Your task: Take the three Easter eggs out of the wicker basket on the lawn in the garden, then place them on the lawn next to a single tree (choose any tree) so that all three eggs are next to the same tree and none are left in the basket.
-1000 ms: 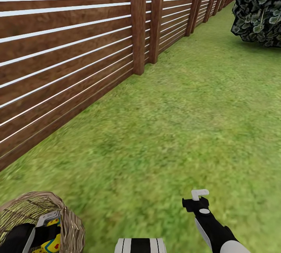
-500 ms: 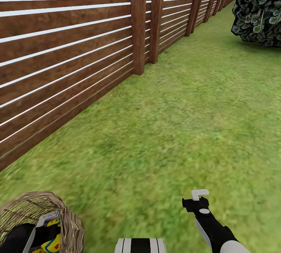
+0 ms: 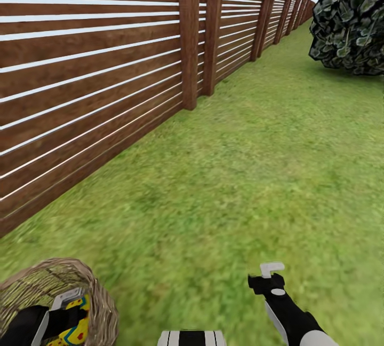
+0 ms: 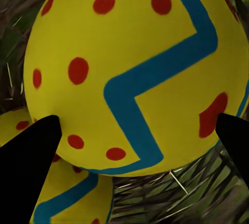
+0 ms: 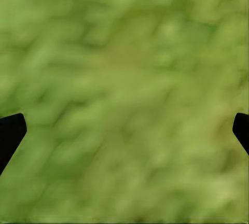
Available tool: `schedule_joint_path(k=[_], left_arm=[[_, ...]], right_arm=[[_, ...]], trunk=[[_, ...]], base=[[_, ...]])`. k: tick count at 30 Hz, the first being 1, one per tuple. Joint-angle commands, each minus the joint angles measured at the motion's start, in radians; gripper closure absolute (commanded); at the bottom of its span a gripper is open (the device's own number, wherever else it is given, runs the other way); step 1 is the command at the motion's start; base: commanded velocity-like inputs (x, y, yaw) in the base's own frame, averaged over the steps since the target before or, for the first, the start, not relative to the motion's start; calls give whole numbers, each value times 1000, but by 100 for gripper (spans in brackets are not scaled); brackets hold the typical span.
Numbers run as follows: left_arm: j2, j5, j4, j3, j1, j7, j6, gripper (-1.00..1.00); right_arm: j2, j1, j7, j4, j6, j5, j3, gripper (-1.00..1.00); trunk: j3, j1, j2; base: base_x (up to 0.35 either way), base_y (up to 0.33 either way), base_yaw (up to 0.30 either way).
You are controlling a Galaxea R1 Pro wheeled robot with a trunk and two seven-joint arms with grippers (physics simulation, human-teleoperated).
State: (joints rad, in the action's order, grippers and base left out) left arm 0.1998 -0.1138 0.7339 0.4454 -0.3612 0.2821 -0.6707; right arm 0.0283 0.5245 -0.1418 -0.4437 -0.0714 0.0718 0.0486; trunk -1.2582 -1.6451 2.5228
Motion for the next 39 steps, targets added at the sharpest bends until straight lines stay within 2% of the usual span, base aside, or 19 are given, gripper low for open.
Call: schedule_joint_path(k=[1,7,11,13,17,21,31,39], left_arm=[[-1,-14,1,4,-1,9,-4,100],[-1,-14,1,4,-1,9,-4,100],[-2,15,1,4,-1,9,-4,100],[-2,19,1,4,-1,9,-4,100],[-2,20,1,4,-1,9,-3,100],[-3,20,-1,4,-1,9,-3,100],[-9,20,-2,4,-1,9,-2,100],[-22,20,-1,4,-1,9,0,100]], right_arm=[[0,0,-5,1,-8,8,5,-100],[-1,0,-5,3,-8,8,5,-100],[-2,0,-4,7,-8,8,5,-100],[-10,0,-5,13,-7,8,16,-100],[-14,0,-5,20,-7,7,37,-100],[-14,0,-5,19,-7,7,37,-100],[-14,0,-5,20,-7,7,37,-100],[-16,0,-5,21,-7,7,39,-100]], trunk=[[3,1,0],[26,4,-1],[42,6,-2],[50,6,-3],[57,7,-3],[73,9,-4],[112,14,-7],[142,17,-8]], base=[[-213,0,0],[-191,5,0],[-274,43,0],[-48,4,0],[-5,0,0],[-49,13,0],[-292,123,0],[-14,7,0]])
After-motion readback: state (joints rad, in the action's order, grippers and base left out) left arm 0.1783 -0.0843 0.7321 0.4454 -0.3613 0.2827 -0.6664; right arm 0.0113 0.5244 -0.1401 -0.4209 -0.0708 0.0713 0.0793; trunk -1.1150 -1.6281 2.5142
